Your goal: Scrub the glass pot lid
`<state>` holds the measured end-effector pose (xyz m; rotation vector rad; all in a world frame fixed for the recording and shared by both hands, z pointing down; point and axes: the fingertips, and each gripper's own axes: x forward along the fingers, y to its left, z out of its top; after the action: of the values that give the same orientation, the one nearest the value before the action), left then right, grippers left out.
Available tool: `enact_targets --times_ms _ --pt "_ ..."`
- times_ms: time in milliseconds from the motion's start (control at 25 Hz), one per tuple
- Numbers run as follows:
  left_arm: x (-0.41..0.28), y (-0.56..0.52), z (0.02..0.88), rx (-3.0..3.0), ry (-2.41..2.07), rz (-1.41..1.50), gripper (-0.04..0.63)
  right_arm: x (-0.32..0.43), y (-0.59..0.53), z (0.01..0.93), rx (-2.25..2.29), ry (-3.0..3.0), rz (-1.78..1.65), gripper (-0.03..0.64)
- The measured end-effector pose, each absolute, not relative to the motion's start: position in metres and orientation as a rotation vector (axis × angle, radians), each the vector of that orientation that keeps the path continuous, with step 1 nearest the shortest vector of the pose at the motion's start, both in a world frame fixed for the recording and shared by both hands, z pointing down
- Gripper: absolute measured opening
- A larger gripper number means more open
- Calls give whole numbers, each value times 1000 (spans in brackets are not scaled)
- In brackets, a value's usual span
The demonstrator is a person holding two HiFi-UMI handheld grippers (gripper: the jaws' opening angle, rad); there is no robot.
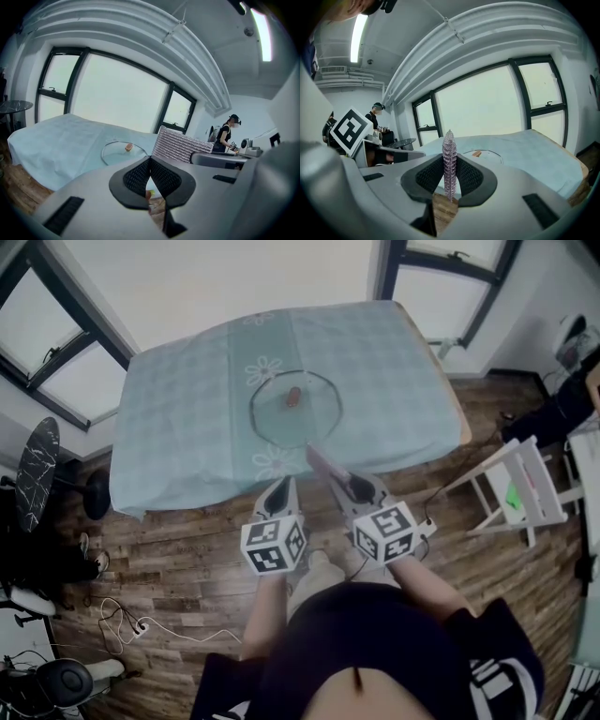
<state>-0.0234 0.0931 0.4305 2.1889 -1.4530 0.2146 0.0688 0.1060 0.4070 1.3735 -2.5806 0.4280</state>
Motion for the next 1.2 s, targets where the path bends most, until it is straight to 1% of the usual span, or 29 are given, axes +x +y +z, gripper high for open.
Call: enact_targets --times_ms 440,760,1200 --pt "-43 28 439 2206 -1372 226 0 53 45 404 1450 -2541 411 80" --pt "-33 -11 436 2195 -1325 192 0 63 11 398 1510 -2509 415 80" --pt "-31 -61 457 2163 -1347 233 0 87 -53 420 1530 -2452 417 80"
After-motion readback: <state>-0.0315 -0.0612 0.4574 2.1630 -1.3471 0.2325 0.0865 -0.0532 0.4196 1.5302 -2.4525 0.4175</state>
